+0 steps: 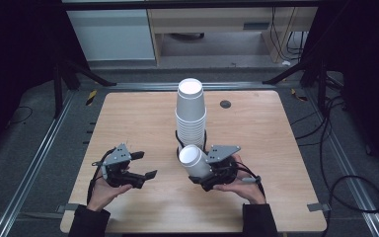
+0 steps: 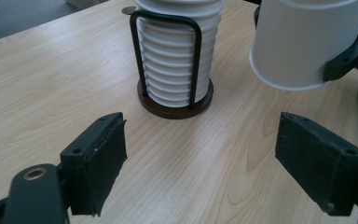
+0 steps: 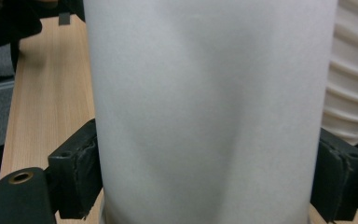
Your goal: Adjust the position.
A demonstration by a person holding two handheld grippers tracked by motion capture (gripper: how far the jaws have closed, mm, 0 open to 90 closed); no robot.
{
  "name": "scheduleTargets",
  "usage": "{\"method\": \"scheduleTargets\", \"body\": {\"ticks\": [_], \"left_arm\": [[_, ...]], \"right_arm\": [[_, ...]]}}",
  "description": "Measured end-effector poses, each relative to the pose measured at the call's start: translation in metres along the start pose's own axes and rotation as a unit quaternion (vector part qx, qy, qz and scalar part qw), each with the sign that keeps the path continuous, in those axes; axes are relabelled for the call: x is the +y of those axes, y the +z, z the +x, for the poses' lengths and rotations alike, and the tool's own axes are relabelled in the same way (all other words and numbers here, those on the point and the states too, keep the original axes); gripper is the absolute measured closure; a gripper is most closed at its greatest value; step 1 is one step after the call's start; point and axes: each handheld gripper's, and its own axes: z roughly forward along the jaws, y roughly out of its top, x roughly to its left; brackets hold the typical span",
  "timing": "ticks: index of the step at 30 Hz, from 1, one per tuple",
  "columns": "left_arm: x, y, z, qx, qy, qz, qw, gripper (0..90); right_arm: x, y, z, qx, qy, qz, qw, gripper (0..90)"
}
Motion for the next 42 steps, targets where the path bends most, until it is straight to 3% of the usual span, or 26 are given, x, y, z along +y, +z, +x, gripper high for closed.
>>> {"method": "scheduleTargets", "body": {"ticks": [18,42], "left_arm": [[0.010,0.005,-0.017,-0.052,0.022,0.013,0.9983,14.5],[0.013,0.021,-0.026,-0.095,0.021,0.037,0.9946,13.0]], "right_arm": [[0.001,0.029,0.010,0.038,-0.025,0.032,0.9985,13.8],[0.010,0.061,0.027,0.069,-0.057,0.057,0.9944,14.0]]}}
